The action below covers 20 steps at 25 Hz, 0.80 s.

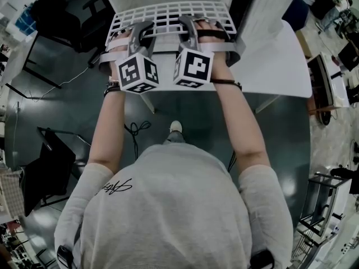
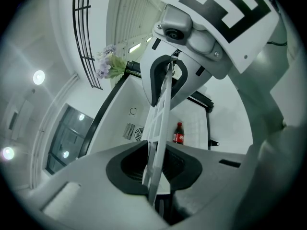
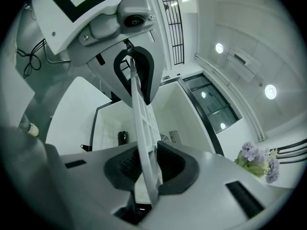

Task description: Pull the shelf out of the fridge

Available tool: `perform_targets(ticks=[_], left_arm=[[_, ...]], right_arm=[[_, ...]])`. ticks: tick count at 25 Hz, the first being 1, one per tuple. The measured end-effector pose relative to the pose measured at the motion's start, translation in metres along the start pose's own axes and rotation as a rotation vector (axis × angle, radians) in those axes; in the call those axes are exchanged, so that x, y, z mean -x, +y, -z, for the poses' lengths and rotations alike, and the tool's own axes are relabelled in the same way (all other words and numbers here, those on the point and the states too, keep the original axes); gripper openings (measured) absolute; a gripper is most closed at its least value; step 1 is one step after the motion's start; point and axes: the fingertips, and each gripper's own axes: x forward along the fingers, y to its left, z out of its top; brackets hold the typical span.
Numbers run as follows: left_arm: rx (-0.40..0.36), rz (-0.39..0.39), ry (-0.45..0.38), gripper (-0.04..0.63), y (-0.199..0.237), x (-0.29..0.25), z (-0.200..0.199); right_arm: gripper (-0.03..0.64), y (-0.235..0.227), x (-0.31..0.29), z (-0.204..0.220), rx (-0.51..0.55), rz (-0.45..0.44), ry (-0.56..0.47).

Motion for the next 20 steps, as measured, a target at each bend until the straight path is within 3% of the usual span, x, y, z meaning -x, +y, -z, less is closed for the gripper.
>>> perform_targets(ticks=[20], left_arm=[[0.02,0.023,-0.02,0.054,-0.03,0.019,-0.011]], right_arm=[[0.06,0.022,0.029,0.007,0.012,-0.008,0.023]])
